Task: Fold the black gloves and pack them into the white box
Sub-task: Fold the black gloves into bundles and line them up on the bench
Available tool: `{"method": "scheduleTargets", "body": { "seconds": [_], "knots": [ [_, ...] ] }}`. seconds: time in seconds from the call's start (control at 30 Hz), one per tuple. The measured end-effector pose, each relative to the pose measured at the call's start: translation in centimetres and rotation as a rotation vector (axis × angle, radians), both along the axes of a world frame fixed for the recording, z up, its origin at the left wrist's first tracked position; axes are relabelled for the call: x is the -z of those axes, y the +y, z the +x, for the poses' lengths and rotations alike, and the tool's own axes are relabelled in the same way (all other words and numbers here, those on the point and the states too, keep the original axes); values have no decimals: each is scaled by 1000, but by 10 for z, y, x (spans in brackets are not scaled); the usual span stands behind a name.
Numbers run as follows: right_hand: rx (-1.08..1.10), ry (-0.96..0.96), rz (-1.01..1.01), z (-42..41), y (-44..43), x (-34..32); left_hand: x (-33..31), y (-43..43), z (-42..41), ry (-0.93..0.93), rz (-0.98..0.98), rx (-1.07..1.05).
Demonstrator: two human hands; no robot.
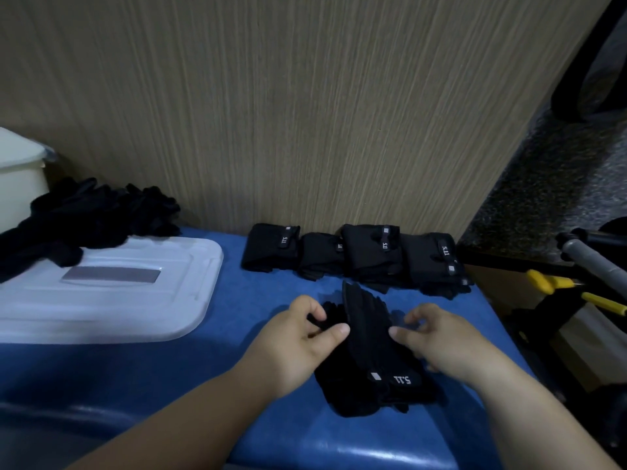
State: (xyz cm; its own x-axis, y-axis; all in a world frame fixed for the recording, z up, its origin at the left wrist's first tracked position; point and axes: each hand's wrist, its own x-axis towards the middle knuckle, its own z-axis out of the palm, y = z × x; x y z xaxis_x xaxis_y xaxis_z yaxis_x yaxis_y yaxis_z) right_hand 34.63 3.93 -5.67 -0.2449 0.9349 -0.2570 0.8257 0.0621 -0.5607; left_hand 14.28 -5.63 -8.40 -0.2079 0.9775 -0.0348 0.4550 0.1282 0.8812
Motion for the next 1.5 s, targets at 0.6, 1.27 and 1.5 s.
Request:
{"method": "scheduleTargets", "body": {
  "seconds": [0.6,1.27,1.5],
  "knots": [
    [-38,852,-222,-18,-18,-14,-12,-4,10,-290,88,-83],
    [-309,311,269,-19,-22,14,4,-9,7,354,178,-42],
    [-381,101,410,-14,-14,23,8,-9,3,575,206,195]
  ]
}}
